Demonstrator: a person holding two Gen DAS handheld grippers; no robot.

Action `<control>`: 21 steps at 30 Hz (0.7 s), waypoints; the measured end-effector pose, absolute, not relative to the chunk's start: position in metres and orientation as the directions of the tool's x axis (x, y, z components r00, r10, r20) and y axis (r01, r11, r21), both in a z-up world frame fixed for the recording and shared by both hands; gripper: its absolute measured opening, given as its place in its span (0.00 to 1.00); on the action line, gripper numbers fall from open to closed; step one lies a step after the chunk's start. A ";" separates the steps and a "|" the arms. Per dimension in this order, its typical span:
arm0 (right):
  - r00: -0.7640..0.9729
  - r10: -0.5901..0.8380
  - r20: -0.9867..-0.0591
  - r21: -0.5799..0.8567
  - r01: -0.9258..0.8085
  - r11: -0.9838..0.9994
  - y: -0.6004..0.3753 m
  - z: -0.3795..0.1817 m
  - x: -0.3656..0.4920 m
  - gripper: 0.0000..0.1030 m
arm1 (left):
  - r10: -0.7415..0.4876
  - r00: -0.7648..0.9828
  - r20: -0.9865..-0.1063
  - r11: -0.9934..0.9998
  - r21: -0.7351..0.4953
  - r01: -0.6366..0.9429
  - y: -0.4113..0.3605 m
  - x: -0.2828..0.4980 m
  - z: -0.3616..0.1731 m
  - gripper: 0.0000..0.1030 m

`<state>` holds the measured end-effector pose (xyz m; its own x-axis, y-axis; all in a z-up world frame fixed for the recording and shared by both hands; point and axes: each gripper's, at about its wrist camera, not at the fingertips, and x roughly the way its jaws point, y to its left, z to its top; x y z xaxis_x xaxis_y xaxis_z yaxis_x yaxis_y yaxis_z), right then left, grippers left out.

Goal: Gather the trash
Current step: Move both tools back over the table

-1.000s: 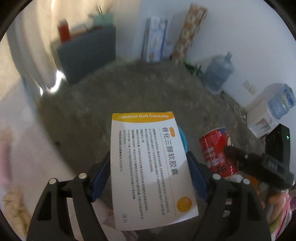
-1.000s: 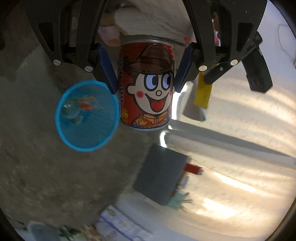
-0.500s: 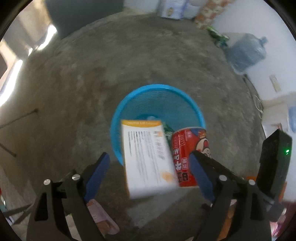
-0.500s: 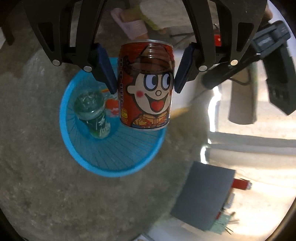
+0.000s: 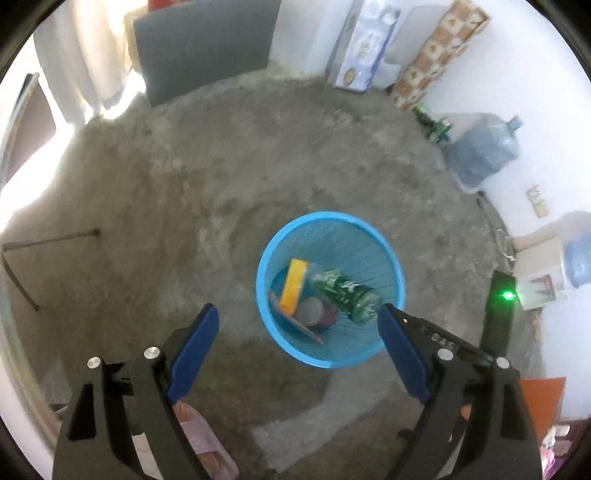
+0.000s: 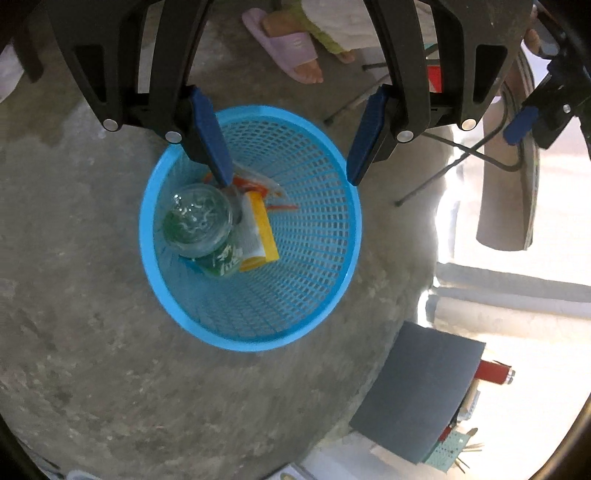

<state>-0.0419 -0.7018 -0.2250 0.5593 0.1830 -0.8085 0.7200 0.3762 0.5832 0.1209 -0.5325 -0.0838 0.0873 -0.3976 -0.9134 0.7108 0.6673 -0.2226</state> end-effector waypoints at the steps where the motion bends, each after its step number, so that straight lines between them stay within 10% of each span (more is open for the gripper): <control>1: 0.566 0.174 -0.806 0.586 0.720 0.373 -0.702 -0.221 -0.043 0.60 | -0.409 0.092 -0.908 0.661 -0.225 0.716 -0.531 0.119 -0.077 0.83; 21: 0.691 -0.007 -0.723 0.533 0.564 0.630 -0.588 -0.047 -0.088 0.73 | -0.625 0.209 -0.752 0.556 -0.240 0.796 -0.330 0.074 0.047 0.83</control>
